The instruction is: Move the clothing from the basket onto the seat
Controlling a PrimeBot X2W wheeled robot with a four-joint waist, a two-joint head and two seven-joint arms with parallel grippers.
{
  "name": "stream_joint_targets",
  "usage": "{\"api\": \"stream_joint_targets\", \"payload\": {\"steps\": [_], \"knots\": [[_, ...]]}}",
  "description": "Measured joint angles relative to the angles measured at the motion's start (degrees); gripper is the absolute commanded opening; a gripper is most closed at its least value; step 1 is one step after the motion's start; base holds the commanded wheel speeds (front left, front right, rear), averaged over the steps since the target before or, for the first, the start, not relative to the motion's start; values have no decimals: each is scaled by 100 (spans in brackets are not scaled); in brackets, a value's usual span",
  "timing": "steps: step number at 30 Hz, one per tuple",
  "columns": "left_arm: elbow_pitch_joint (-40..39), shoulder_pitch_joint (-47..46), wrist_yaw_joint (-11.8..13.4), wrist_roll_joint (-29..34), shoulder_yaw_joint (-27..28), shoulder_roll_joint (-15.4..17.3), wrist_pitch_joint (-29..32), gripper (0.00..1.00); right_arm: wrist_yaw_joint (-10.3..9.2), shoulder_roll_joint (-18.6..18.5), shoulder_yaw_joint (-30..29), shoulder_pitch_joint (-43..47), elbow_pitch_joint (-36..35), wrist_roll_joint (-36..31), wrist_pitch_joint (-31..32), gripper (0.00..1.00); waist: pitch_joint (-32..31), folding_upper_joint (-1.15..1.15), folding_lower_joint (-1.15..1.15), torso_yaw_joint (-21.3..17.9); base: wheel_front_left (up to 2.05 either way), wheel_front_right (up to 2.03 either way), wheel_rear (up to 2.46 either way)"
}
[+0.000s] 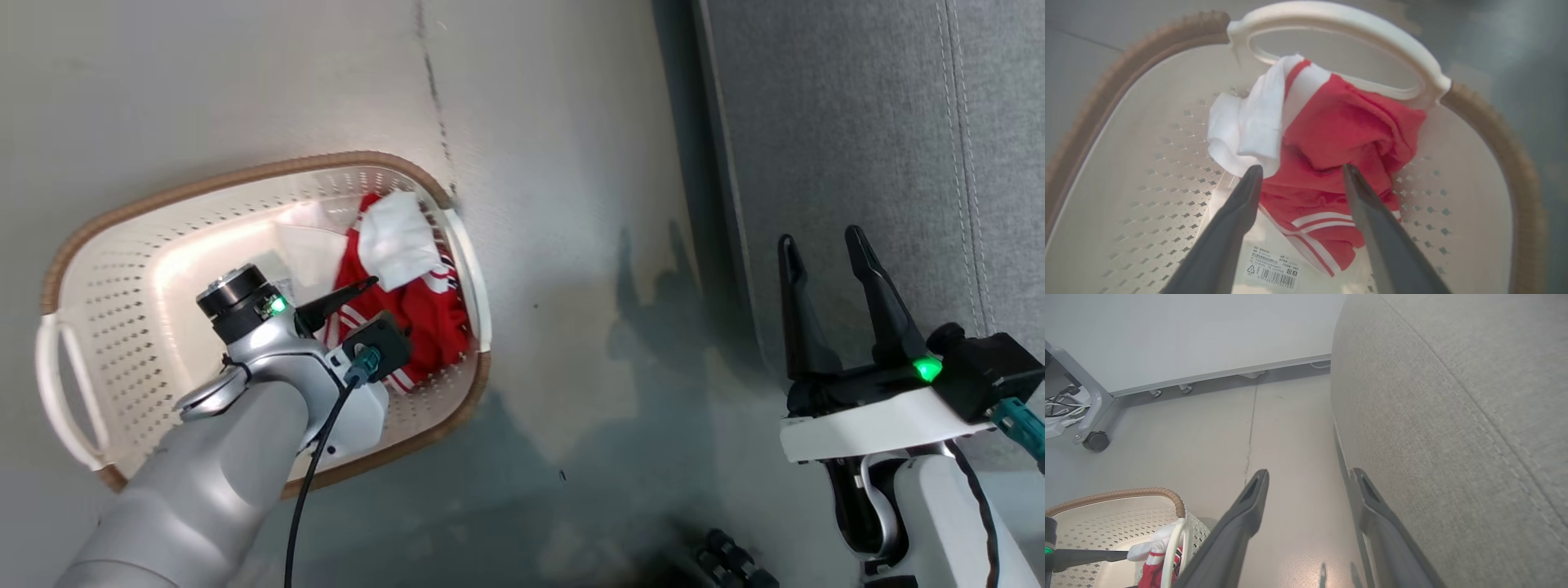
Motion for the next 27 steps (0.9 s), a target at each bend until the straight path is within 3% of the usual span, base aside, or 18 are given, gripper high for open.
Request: {"api": "stream_joint_targets", "payload": {"steps": [11, 21, 27], "knots": [[776, -721, -3, -481, -579, 66, -3, 100, 0, 47, 294, -141, -22, 12, 0, 100, 763, 0, 0, -394, 0, 0, 0], [1215, -1104, -3, -813, -855, -23, -2, 100, 0, 55, 393, -40, -188, 205, 0, 100, 1118, 0, 0, -405, 0, 0, 0], [1393, -1302, 0, -875, -953, 44, 355, 100, 0, 56, 459, 55, -164, 192, 0, 100, 1207, 0, 0, -386, 0, 0, 0]]}}
